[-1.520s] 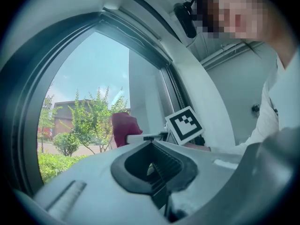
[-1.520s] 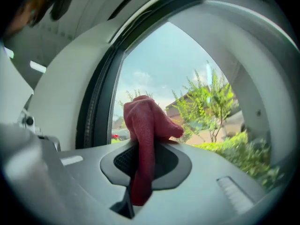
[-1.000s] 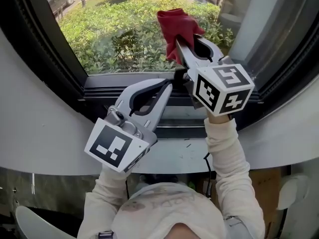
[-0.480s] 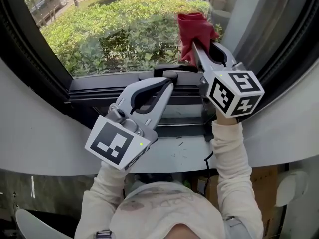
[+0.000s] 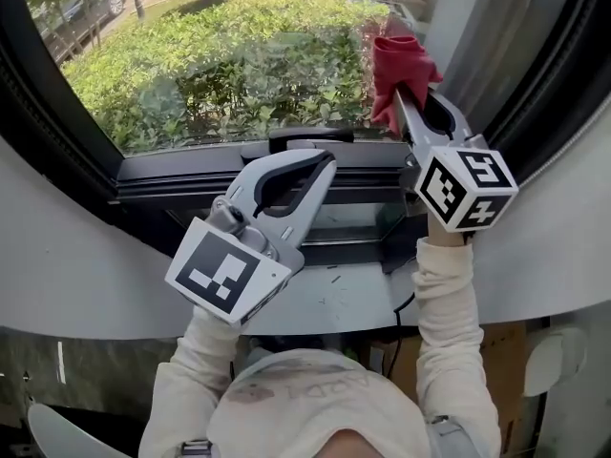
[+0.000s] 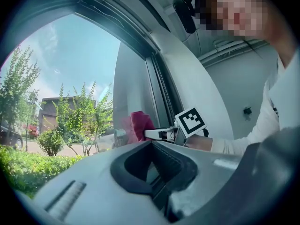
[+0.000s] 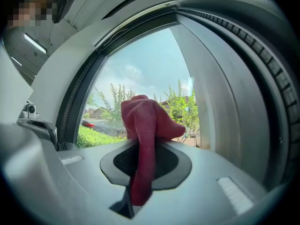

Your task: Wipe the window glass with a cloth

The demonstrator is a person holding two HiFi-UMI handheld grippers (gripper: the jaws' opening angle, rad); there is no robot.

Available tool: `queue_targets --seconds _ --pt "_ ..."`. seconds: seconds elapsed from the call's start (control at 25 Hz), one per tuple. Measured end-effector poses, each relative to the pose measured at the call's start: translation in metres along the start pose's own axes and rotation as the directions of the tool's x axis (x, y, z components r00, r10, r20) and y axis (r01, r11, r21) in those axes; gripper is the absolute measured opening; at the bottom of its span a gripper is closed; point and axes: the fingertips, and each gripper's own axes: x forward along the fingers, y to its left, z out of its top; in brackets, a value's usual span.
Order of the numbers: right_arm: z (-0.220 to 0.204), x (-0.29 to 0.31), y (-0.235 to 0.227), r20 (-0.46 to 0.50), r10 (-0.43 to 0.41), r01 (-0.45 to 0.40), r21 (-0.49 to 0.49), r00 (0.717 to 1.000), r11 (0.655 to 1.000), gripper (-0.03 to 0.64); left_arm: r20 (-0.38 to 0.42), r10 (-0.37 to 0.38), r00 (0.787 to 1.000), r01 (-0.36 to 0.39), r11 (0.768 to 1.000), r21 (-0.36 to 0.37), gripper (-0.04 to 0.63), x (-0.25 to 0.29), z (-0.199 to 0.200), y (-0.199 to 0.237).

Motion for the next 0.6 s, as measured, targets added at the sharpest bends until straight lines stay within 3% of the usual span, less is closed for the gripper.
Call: queue_targets --seconds 0.28,0.6 --pt "-0.002 -0.013 -0.03 0.002 -0.062 0.062 0.006 0.998 0.998 0.072 0.001 -0.025 1.0 0.025 1.0 0.004 0.0 0.011 0.0 -0.007" --pt "-0.003 -0.012 -0.026 0.042 -0.074 0.072 0.043 0.996 0.997 0.069 -0.011 -0.017 1.0 0.017 1.0 -0.009 0.0 0.003 -0.002 -0.006"
